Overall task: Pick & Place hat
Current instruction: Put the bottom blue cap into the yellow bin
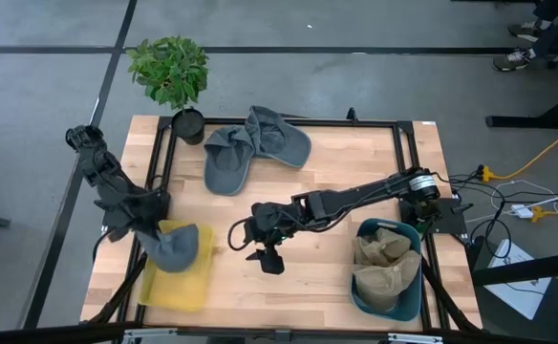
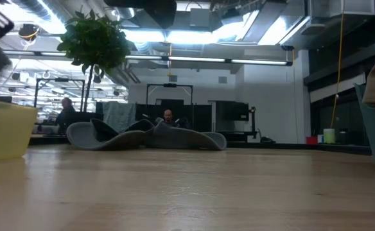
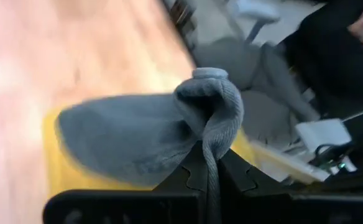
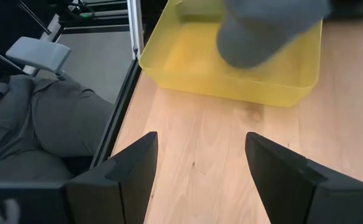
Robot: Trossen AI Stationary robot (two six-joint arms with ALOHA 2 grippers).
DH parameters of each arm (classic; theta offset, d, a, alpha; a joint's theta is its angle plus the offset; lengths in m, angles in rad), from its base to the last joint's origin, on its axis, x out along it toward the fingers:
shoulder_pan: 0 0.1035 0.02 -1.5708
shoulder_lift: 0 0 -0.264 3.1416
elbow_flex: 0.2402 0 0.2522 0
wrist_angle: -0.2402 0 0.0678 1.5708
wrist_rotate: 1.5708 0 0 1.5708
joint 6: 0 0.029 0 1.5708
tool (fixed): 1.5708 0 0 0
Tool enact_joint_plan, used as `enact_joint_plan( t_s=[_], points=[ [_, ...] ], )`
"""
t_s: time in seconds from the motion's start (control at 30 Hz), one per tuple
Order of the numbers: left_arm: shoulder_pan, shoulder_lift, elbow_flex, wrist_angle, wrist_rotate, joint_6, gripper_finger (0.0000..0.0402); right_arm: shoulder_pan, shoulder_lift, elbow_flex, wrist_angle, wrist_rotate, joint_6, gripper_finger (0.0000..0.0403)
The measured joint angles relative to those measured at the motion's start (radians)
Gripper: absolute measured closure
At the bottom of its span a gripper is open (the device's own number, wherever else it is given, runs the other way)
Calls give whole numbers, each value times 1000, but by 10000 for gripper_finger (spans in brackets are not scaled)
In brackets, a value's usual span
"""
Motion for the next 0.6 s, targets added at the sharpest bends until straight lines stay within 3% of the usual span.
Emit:
enact_joint_plan(
  t_s=[0.13,0.33,0.6],
  points=[
    [0,2,2,-116,-53,-52,396,0,0,0,0,0,0,162],
    [0,37,2,-119,-120,-20,395,0,0,0,17,0,-13,162],
    [0,127,2,70,40,65,396,0,0,0,21,1,-37,162]
  ],
)
